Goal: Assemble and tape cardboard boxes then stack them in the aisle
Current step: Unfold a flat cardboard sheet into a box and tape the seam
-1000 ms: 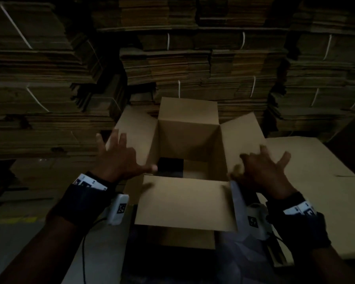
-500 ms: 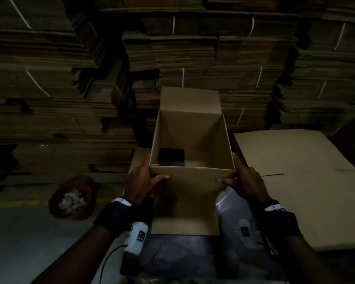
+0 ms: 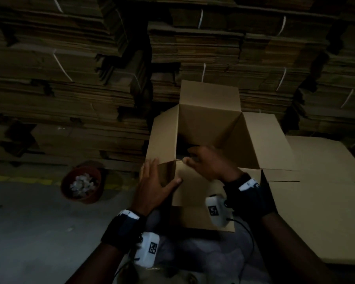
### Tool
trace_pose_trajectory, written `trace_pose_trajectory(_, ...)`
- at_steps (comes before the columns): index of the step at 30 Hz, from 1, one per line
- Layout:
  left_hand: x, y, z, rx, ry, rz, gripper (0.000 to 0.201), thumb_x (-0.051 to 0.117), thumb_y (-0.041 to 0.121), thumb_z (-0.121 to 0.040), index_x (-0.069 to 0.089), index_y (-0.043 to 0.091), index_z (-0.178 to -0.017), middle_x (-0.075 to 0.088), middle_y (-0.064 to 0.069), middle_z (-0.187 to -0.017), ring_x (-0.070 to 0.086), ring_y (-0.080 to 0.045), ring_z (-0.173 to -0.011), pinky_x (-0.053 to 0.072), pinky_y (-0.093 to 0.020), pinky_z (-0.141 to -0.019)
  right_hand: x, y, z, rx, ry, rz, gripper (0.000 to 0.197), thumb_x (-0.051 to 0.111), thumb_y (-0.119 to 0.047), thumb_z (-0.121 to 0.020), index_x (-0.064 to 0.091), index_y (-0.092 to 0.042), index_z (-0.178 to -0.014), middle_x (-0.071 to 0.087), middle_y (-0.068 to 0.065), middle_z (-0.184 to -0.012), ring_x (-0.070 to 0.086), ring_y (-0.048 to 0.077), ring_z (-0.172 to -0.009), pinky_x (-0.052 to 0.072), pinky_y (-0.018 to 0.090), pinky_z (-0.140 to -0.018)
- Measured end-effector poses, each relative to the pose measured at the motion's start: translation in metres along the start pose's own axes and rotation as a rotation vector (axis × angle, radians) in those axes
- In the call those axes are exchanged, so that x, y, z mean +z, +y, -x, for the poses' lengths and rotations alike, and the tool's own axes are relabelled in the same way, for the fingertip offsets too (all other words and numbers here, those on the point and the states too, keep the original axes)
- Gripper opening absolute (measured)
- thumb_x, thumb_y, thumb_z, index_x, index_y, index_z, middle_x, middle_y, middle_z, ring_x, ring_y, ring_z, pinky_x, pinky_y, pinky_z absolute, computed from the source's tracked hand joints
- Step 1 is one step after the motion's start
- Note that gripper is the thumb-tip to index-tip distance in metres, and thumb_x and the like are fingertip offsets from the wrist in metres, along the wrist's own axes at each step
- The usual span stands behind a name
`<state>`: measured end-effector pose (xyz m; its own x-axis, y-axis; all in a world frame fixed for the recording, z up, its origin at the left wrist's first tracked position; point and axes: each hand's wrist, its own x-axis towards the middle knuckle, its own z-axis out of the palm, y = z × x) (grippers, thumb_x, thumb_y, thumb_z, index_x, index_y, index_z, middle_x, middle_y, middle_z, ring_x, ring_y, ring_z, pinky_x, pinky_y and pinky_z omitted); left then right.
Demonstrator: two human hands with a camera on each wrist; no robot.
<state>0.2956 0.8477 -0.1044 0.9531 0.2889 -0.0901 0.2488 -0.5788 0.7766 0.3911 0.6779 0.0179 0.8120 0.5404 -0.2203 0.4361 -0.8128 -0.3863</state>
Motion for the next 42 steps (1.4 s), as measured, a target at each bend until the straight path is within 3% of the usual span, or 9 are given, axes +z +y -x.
trace_pose_trajectory(3,0.000,-0.028,0.013,-0.096,0.095,0.135,0.117,0.054,0.094,-0.066,0.021,0.028,-0.156,0.019,-0.003,-0.165,0.028,-0.029,-0.148,0.038,-0.053,-0.113,0.020,-0.010,-0.015,-0.065,-0.024,-0.050,0.027,0.057,-0.053,-0.096,0.066,-0.027,-0.096,0.069,-0.001,-0.092,0.062,0.021,-0.088,0.051,0.039,-0.076)
trace_pose_trajectory(14,0.000,0.016,0.009,-0.041,-0.066,0.277,0.068,0.052,0.076,-0.086,0.055,0.029,-0.135,0.060,-0.003,-0.139,0.055,-0.023,-0.130,0.042,-0.037,-0.110,-0.026,0.012,0.019,-0.175,0.084,-0.291,0.035,0.061,-0.045,-0.091,0.075,-0.015,-0.101,0.076,0.002,-0.089,0.070,0.013,-0.081,0.057,0.044,-0.072)
trace_pose_trajectory(19,-0.016,0.058,-0.013,0.122,-0.245,0.088,0.112,0.056,0.089,-0.070,0.008,0.042,-0.159,0.005,0.017,-0.167,0.012,-0.008,-0.152,0.012,-0.033,-0.123,-0.068,0.028,0.050,-0.198,0.133,-0.456,0.020,0.062,-0.016,-0.100,0.071,-0.009,-0.084,0.053,-0.012,-0.054,0.043,0.002,-0.050,0.034,0.021,-0.051)
trace_pose_trajectory(22,-0.022,0.074,-0.018,0.275,-0.270,0.048,0.096,0.061,0.071,-0.082,0.013,0.038,-0.158,0.011,0.020,-0.162,0.011,0.001,-0.147,0.012,-0.023,-0.118,-0.080,0.045,0.066,-0.212,0.185,-0.547,0.018,0.062,-0.016,-0.101,0.074,-0.007,-0.091,0.047,-0.001,-0.056,0.037,0.015,-0.050,0.029,0.026,-0.048)
trace_pose_trajectory(26,-0.037,0.072,-0.037,0.322,-0.226,-0.057,0.098,0.061,0.072,-0.082,0.015,0.032,-0.159,0.018,0.001,-0.166,0.019,-0.015,-0.150,0.025,-0.043,-0.122,-0.085,0.070,0.081,-0.201,0.236,-0.743,0.032,0.071,-0.036,-0.092,0.075,-0.006,-0.101,0.044,0.017,-0.062,0.033,0.022,-0.049,0.023,0.032,-0.048)
trace_pose_trajectory(31,-0.071,0.062,-0.079,0.047,-0.239,-0.126,0.121,0.068,0.082,-0.068,0.010,0.028,-0.160,0.030,-0.004,-0.160,0.042,-0.028,-0.139,0.040,-0.049,-0.112,-0.079,0.107,0.090,-0.118,0.170,-0.969,0.031,0.063,-0.029,-0.092,0.076,-0.011,-0.113,0.073,0.021,-0.112,0.064,0.051,-0.107,0.048,0.061,-0.095)
trace_pose_trajectory(36,-0.085,0.057,-0.082,0.081,-0.248,-0.058,0.077,0.083,0.043,-0.078,0.045,0.022,-0.142,0.058,0.005,-0.124,0.057,-0.011,-0.105,0.050,-0.035,-0.095,-0.050,0.127,0.076,-0.002,0.279,-1.081,0.027,0.055,-0.017,-0.101,0.069,-0.012,-0.124,0.072,0.010,-0.122,0.064,0.034,-0.121,0.054,0.034,-0.096)
trace_pose_trajectory(39,-0.089,0.052,-0.082,0.079,-0.194,-0.161,0.085,0.081,0.067,-0.068,0.055,0.024,-0.136,0.067,0.003,-0.123,0.064,-0.017,-0.108,0.051,-0.039,-0.094,-0.043,0.131,0.066,0.176,0.479,-0.529,0.032,0.052,-0.032,-0.105,0.060,-0.019,-0.134,0.063,0.004,-0.133,0.056,0.030,-0.128,0.044,0.036,-0.093)
trace_pose_trajectory(42,-0.089,0.056,-0.081,0.132,-0.130,-0.286,0.082,0.067,0.084,-0.060,0.068,0.028,-0.120,0.074,0.003,-0.111,0.067,-0.014,-0.095,0.049,-0.042,-0.096,-0.027,0.110,0.066,0.425,0.374,0.144,0.058,0.039,-0.053,-0.103,0.034,-0.019,-0.150,0.024,0.014,-0.164,0.013,0.034,-0.154,0.012,0.068,-0.114)
